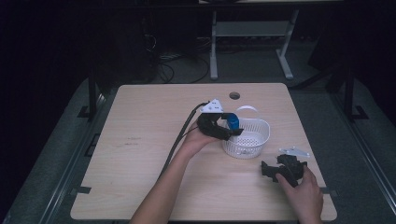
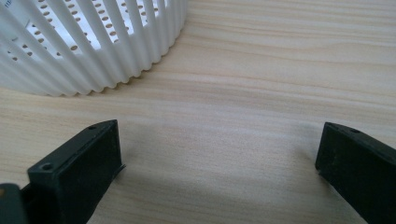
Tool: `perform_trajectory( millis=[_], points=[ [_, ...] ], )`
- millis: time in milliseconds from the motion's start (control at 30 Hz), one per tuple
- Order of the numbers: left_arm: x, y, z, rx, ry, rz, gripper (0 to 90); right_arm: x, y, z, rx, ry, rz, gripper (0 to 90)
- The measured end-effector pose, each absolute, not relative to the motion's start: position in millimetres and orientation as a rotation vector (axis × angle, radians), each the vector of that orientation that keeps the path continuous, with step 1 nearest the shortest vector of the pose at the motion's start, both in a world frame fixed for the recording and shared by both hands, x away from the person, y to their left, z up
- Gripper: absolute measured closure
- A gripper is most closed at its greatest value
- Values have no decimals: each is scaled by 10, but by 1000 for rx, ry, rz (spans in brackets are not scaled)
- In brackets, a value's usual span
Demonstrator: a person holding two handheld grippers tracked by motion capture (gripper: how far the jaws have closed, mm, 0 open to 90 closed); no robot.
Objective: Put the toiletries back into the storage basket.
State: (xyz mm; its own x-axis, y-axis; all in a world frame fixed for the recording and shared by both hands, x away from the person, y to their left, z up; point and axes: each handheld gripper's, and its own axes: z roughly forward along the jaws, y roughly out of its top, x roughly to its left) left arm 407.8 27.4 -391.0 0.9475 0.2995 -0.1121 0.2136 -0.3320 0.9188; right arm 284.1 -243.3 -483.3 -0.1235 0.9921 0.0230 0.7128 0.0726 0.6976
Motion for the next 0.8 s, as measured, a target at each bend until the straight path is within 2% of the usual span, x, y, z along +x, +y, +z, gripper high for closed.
perform_trajectory(
  millis=[167,800],
  points=[
    [4037,322,-3853,1941,380,135,136,2841,-2434,-4833,1686,1892,792,0],
    [3891,808,-3638,2047,467,226,133,2841,-2434,-4833,1684,1892,792,0]
  ],
)
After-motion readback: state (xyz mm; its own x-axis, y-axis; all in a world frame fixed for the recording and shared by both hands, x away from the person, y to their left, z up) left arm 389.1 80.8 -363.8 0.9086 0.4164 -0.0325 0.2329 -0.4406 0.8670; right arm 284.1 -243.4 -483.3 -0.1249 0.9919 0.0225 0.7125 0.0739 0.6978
